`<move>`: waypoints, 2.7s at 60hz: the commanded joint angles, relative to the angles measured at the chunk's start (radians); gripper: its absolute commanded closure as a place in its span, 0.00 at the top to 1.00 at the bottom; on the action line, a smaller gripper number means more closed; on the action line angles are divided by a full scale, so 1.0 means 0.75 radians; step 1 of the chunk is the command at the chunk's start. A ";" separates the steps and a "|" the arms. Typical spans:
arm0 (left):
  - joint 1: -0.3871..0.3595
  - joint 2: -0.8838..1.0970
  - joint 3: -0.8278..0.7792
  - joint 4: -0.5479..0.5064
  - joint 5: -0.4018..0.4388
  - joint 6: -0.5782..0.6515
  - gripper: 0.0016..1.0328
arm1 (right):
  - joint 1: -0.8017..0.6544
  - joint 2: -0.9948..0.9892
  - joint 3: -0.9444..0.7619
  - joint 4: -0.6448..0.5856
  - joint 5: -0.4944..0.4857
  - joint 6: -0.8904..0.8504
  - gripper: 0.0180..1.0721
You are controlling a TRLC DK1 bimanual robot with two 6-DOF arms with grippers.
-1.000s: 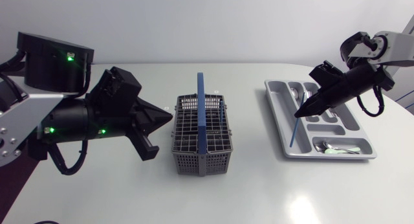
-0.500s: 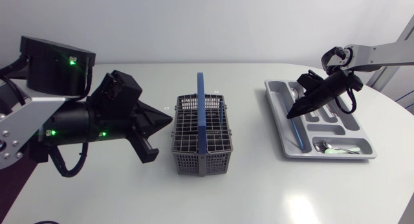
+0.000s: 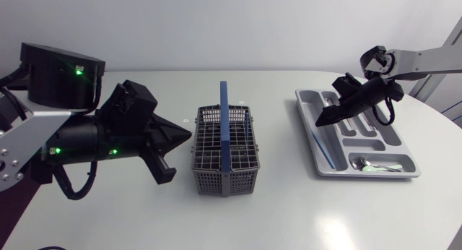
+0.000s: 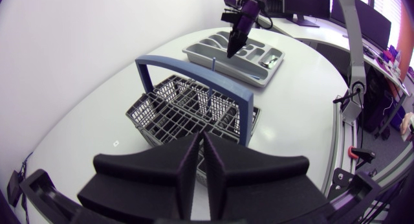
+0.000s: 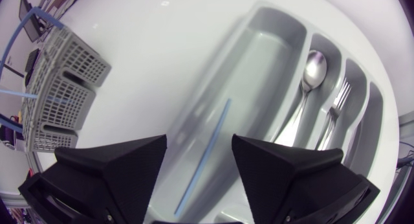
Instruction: Unload the cutlery basket into the drawer organizer.
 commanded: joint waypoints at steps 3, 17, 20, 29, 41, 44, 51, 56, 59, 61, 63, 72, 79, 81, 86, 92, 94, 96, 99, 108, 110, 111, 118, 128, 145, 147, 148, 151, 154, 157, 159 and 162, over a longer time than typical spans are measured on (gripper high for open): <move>-0.004 -0.026 -0.051 0.003 -0.008 0.023 0.09 | 0.135 -0.333 -0.228 0.106 -0.059 -0.046 0.86; -0.016 -0.032 -0.063 0.011 -0.008 0.015 0.09 | 0.423 -0.658 -0.510 0.267 -0.082 -0.109 0.86; -0.014 -0.038 -0.061 0.009 -0.008 0.017 0.09 | 0.472 -0.687 -0.555 0.312 -0.084 -0.113 0.86; -0.012 -0.058 -0.068 0.001 -0.008 0.017 0.09 | 0.583 -0.728 -0.639 0.398 -0.086 -0.144 0.85; -0.016 -0.071 -0.088 0.005 -0.008 0.015 0.09 | 0.691 -0.724 -0.676 0.509 -0.074 -0.133 0.80; -0.016 -0.073 -0.090 0.005 -0.008 0.015 0.09 | 0.716 -0.717 -0.674 0.531 -0.068 -0.123 0.77; -0.016 -0.077 -0.098 0.007 -0.008 0.017 0.09 | 0.771 -0.681 -0.670 0.609 -0.010 -0.099 0.67; -0.016 -0.085 -0.106 0.007 -0.008 0.019 0.09 | 0.789 -0.632 -0.649 0.621 0.006 -0.097 0.60; -0.012 -0.091 -0.106 0.005 -0.008 0.019 0.09 | 0.791 -0.609 -0.639 0.633 0.008 -0.097 0.56; -0.010 -0.093 -0.106 0.003 -0.008 0.021 0.09 | 0.793 -0.591 -0.635 0.635 0.012 -0.097 0.56; -0.006 -0.097 -0.108 0.003 -0.008 0.023 0.09 | 0.796 -0.580 -0.633 0.646 0.016 -0.099 0.54; 0.006 -0.107 -0.111 -0.001 -0.008 0.025 0.09 | 0.798 -0.544 -0.637 0.682 0.029 -0.103 0.45; 0.004 -0.107 -0.115 0.001 -0.008 0.025 0.09 | 0.798 -0.529 -0.633 0.703 0.033 -0.101 0.34; 0.002 -0.107 -0.113 0.003 -0.008 0.025 0.09 | 0.798 -0.525 -0.633 0.713 0.039 -0.099 0.30; 0.002 -0.107 -0.113 0.003 -0.008 0.025 0.09 | 0.798 -0.515 -0.627 0.719 0.043 -0.101 0.21; 0.002 -0.107 -0.111 0.003 -0.008 0.025 0.09 | 0.800 -0.499 -0.621 0.719 0.045 -0.105 0.06; 0.002 -0.107 -0.111 0.003 -0.008 0.025 0.09 | 0.800 -0.497 -0.621 0.719 0.045 -0.107 0.05; 0.004 -0.107 -0.111 0.003 -0.008 0.025 0.09 | 0.800 -0.494 -0.621 0.715 0.045 -0.107 0.05; 0.004 -0.107 -0.113 0.003 -0.008 0.025 0.09 | 0.802 -0.497 -0.625 0.711 0.045 -0.107 0.05; 0.000 -0.107 -0.113 0.003 -0.008 0.025 0.09 | 0.816 -0.607 -0.651 0.680 0.059 -0.107 0.05; -0.002 -0.107 -0.113 0.003 -0.008 0.025 0.09 | 0.824 -0.638 -0.653 0.664 0.063 -0.105 0.05; -0.002 -0.107 -0.113 0.005 -0.008 0.025 0.09 | 0.824 -0.648 -0.653 0.660 0.065 -0.105 0.05; -0.016 -0.107 -0.115 0.007 -0.008 0.017 0.09 | 0.851 -0.754 -0.674 0.625 0.100 -0.101 0.05; -0.031 -0.115 -0.121 0.009 -0.008 0.015 0.09 | 0.883 -0.908 -0.682 0.543 0.125 -0.084 0.05; -0.041 -0.138 -0.117 -0.011 -0.008 0.013 0.09 | 0.855 -1.108 -0.547 0.263 0.123 -0.039 0.05; -0.041 -0.140 -0.117 -0.013 -0.010 0.013 0.09 | 0.820 -1.110 -0.529 0.222 0.114 -0.041 0.05; -0.041 -0.142 -0.117 -0.015 -0.010 0.013 0.09 | 0.785 -1.110 -0.516 0.194 0.102 -0.039 0.05; -0.041 -0.144 -0.117 -0.017 -0.010 0.013 0.09 | 0.722 -1.100 -0.504 0.151 0.088 -0.043 0.05; -0.041 -0.144 -0.119 -0.019 -0.010 0.013 0.09 | 0.652 -1.075 -0.498 0.108 0.084 -0.060 0.05; -0.045 -0.146 -0.119 -0.019 -0.010 0.013 0.09 | 0.575 -1.039 -0.492 0.071 0.059 -0.072 0.05; -0.049 -0.144 -0.119 -0.017 -0.010 0.013 0.09 | 0.507 -1.004 -0.486 0.044 0.045 -0.091 0.05; -0.055 -0.144 -0.119 -0.015 -0.015 0.011 0.09 | 0.419 -0.949 -0.475 0.022 0.022 -0.107 0.05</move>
